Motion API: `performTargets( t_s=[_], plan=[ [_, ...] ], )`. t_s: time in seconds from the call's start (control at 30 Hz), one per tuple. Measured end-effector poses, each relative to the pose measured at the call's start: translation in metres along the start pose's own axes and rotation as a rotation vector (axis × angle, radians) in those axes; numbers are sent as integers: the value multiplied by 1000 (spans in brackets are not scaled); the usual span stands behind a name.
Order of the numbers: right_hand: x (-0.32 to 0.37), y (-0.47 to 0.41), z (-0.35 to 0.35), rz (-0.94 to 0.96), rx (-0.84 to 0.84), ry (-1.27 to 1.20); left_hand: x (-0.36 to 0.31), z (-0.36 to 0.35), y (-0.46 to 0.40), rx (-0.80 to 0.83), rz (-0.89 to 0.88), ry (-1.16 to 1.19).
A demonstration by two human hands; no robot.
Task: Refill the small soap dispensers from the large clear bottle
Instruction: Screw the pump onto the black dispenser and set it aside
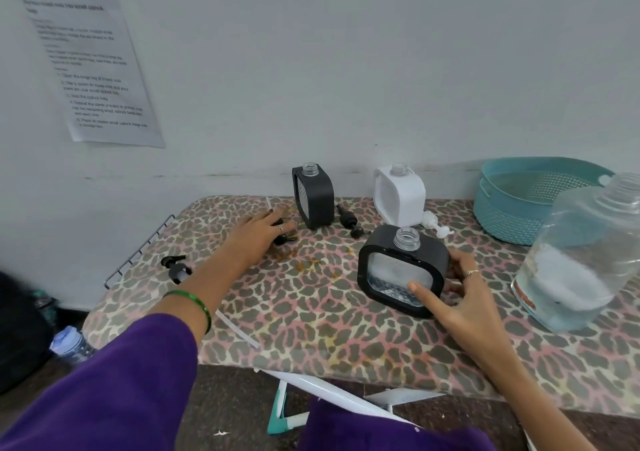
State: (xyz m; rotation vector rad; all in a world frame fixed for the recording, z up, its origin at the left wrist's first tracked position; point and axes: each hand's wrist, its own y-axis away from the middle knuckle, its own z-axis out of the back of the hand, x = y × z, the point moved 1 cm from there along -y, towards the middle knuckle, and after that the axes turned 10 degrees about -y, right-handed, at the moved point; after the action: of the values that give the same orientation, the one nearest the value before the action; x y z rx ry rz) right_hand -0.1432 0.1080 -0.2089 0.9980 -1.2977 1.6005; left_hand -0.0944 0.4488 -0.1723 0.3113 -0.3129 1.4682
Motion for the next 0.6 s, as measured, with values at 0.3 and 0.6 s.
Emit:
performTargets(
  t_s=[0.3, 0.6],
  plan=[
    [-1, 1, 0, -40, 10, -7, 4, -4, -8, -103, 66, -32],
    [-1, -1, 0, -49, 20, -28, 22, 43, 20, -587, 303, 222]
  ],
)
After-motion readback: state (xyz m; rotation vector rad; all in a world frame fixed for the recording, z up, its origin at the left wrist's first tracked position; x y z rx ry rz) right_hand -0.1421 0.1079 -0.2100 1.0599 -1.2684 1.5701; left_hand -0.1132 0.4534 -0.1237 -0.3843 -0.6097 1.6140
